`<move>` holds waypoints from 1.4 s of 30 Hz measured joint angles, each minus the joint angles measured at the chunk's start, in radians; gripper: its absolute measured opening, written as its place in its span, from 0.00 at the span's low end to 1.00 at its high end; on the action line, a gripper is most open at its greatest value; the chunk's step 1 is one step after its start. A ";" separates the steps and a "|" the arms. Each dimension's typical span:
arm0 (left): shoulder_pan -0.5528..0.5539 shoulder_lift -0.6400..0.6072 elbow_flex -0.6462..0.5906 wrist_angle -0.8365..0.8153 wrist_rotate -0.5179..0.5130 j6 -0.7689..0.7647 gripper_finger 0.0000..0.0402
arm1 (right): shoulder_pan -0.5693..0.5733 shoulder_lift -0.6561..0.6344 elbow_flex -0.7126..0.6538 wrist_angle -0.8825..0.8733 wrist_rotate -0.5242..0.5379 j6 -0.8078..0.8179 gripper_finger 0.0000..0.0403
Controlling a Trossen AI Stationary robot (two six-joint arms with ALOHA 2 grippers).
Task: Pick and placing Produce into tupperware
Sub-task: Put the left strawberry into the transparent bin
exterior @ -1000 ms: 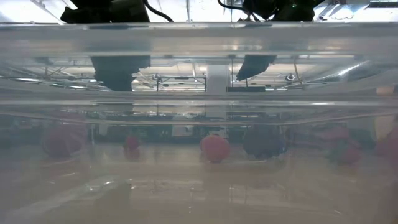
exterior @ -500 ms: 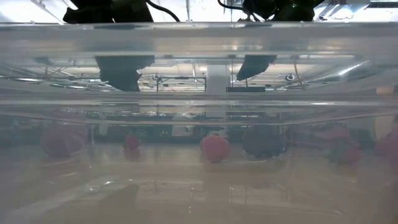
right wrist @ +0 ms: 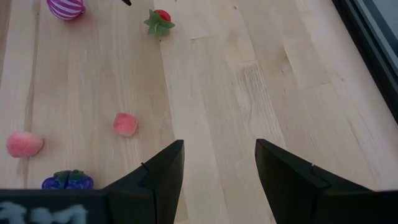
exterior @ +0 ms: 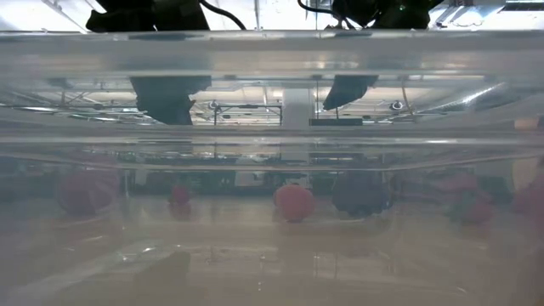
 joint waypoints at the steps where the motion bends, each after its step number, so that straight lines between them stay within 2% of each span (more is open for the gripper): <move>1: 0.000 0.000 0.000 0.000 0.000 -0.001 0.66 | 0.000 0.000 0.000 0.000 0.000 0.000 0.46; 11: 0.000 0.001 0.000 -0.026 0.021 -0.003 0.65 | 0.000 0.000 0.000 -0.031 0.000 0.001 0.46; 28: 0.011 0.234 0.001 -0.006 -0.002 0.000 0.66 | 0.000 0.000 0.000 -0.035 0.000 0.008 0.46; 42: 0.026 0.227 -0.001 0.052 -0.038 0.052 0.66 | 0.000 0.000 0.000 -0.025 0.000 0.008 0.46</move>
